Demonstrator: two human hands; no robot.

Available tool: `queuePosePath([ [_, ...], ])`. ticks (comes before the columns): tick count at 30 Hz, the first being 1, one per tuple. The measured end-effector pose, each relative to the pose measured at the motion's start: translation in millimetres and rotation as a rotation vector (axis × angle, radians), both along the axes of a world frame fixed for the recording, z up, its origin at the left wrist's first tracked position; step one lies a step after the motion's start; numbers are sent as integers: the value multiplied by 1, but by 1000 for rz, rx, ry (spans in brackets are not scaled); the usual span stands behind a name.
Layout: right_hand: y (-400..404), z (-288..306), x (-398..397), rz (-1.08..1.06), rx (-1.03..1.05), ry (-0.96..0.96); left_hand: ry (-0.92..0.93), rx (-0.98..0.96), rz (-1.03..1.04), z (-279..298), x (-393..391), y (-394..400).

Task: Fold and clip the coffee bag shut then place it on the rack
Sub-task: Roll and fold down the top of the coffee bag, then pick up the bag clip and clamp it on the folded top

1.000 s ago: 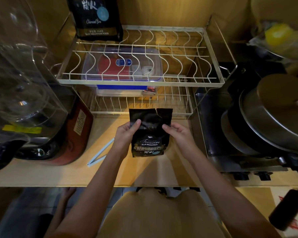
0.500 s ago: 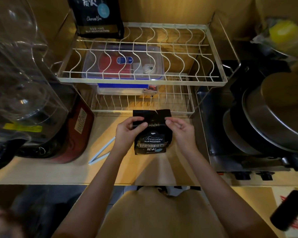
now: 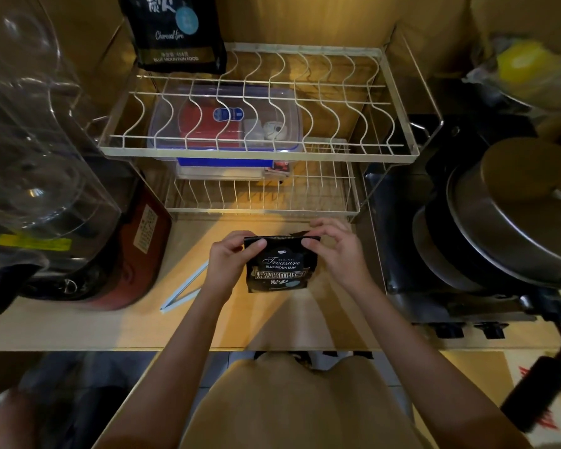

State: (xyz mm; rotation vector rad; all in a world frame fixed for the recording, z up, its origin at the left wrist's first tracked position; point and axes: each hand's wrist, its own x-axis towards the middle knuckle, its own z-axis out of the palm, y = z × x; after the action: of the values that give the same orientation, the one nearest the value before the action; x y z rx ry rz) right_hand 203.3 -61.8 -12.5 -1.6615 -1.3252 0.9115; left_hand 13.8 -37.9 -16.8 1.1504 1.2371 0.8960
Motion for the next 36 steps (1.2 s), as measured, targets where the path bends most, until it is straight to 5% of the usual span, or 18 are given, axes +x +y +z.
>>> queuePosePath([
  [5,-2,-3,5,-2,-132,321,-12,-32,-44,-2,1,3],
  [12,-3,-7,5,16,-142,275,106,19,-32,-10,-19,3],
  [18,-4,-9,4,7,-140,270,739,169,119,-58,-78,-24],
  [24,-1,-8,5,20,-167,263,944,190,76,-91,-116,-49],
  [32,3,-9,7,40,-164,280,832,60,178,-121,-128,-51],
  [36,4,-8,7,44,-171,280,510,-4,323,-109,-117,-42],
])
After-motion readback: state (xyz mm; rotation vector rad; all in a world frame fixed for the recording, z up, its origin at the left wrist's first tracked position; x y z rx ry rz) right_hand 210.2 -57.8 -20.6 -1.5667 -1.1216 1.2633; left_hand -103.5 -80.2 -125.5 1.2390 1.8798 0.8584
